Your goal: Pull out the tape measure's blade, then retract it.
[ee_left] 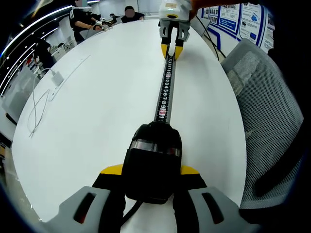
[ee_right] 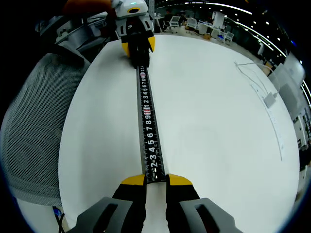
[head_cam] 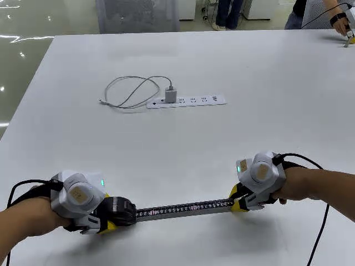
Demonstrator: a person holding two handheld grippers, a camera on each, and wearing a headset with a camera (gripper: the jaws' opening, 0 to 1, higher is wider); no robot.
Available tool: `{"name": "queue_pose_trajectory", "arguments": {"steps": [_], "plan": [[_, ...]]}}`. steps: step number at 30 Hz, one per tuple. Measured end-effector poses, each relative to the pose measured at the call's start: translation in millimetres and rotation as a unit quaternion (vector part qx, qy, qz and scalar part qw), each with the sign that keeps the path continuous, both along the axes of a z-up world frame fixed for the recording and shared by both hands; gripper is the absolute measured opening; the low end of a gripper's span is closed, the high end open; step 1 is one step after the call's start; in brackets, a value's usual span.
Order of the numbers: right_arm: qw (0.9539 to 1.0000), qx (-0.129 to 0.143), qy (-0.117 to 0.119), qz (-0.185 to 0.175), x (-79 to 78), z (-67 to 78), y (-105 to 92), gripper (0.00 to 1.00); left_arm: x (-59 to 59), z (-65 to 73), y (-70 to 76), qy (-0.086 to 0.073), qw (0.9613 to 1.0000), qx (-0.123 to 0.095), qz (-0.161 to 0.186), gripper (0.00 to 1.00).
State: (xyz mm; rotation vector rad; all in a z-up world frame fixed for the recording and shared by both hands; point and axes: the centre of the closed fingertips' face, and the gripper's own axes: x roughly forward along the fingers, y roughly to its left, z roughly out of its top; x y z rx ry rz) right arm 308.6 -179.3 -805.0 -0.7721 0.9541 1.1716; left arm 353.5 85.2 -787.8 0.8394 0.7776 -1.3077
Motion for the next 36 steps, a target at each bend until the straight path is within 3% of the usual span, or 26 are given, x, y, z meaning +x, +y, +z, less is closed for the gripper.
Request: {"name": "queue_pose_trajectory", "arguments": {"steps": [9, 10, 12, 13, 14, 19, 27, 34, 35, 36], "plan": [[0.9998, -0.014, 0.008, 0.010, 2.3, -0.2, -1.0, 0.12, 5.5, 4.2, 2.1, 0.000, 1.0000, -0.004, 0.005, 0.34], [0.9998, -0.013, 0.013, 0.004, 2.6, -0.2, -1.2, 0.12, 5.7, 6.1, 1.7, 0.006, 0.9999, -0.008, 0.010, 0.36], [0.9998, -0.014, 0.016, 0.006, 2.5, -0.6, -1.3, 0.12, -5.6, 13.8, -7.8, 0.054, 0.9974, -0.043, 0.021, 0.43], [0.9997, -0.015, 0.017, 0.008, 2.4, -0.6, -1.4, 0.12, -5.2, 18.0, -10.0, 0.053, 0.9972, -0.050, 0.016, 0.50], [0.9997, -0.016, 0.017, 0.008, 2.7, -0.8, -1.9, 0.14, -3.8, 18.6, -7.9, 0.049, 0.9977, -0.042, 0.017, 0.54], [0.9997, -0.019, 0.013, 0.012, 4.0, 2.9, -3.5, 0.17, -8.4, 22.1, -6.9, 0.063, 0.9973, -0.032, 0.018, 0.67], [0.9995, 0.004, 0.024, -0.022, -1.5, 13.1, 0.5, 0.35, -7.4, 22.6, 0.2, 0.061, 0.9974, -0.019, 0.034, 0.75], [0.9970, 0.035, 0.008, -0.069, -0.7, 21.2, -0.3, 0.40, -6.6, 25.6, 2.9, 0.066, 0.9938, -0.041, 0.079, 0.95], [0.9961, 0.039, -0.003, -0.079, 2.3, 22.4, -1.5, 0.40, -5.8, 26.2, 3.0, 0.065, 0.9931, -0.046, 0.086, 0.98], [0.9943, 0.047, -0.021, -0.093, 7.4, 25.5, -2.9, 0.41, -5.9, 29.5, 0.0, 0.073, 0.9900, -0.067, 0.101, 0.99]]}}
